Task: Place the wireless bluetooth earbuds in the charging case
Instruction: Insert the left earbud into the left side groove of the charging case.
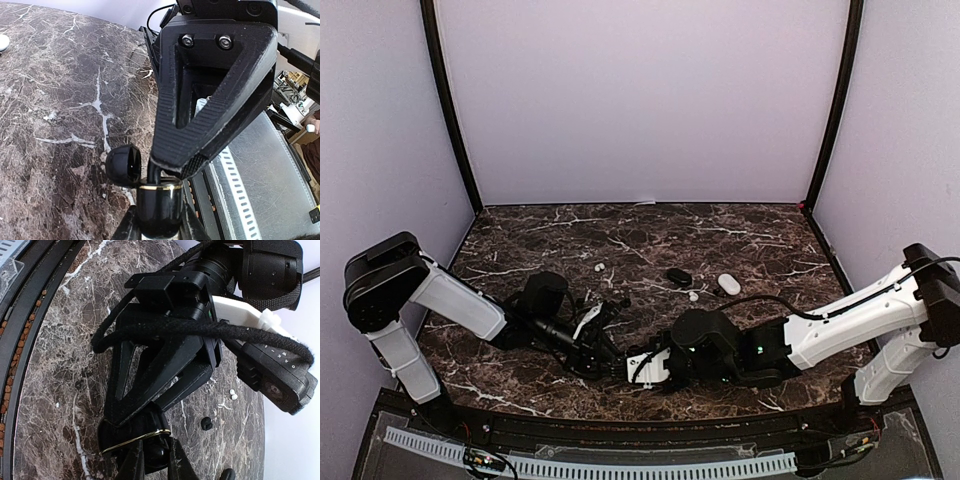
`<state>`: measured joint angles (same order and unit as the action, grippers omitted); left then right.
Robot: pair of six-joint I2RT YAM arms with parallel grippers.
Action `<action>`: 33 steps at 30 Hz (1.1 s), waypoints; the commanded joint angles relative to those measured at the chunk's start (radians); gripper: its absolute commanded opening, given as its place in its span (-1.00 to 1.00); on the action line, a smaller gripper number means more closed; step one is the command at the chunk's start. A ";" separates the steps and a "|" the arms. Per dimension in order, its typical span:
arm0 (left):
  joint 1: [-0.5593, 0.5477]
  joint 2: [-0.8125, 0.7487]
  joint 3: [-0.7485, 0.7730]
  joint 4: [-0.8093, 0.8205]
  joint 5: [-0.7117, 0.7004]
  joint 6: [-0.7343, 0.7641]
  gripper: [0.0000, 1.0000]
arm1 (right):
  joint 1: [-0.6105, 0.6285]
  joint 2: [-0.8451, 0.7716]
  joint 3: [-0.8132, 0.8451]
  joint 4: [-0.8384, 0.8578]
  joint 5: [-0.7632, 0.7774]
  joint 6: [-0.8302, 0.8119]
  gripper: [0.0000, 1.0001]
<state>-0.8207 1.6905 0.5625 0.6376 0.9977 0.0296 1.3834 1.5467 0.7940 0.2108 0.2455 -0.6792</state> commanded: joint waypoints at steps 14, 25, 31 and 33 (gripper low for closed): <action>-0.005 -0.027 0.013 0.050 0.061 0.007 -0.89 | 0.014 -0.008 -0.006 0.047 -0.062 -0.014 -0.71; -0.005 -0.023 0.015 0.047 0.079 0.012 -0.89 | 0.012 -0.034 0.003 -0.017 -0.093 -0.032 -0.39; -0.005 -0.025 0.015 0.045 0.080 0.012 -0.89 | -0.002 -0.049 0.012 -0.056 -0.137 -0.027 -0.19; -0.005 -0.026 0.014 0.044 0.080 0.013 -0.89 | -0.007 -0.055 0.018 -0.070 -0.152 -0.021 -0.14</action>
<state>-0.8215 1.6905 0.5625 0.6540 1.0500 0.0284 1.3853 1.5257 0.7940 0.1665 0.1413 -0.7097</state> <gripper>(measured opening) 0.261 0.414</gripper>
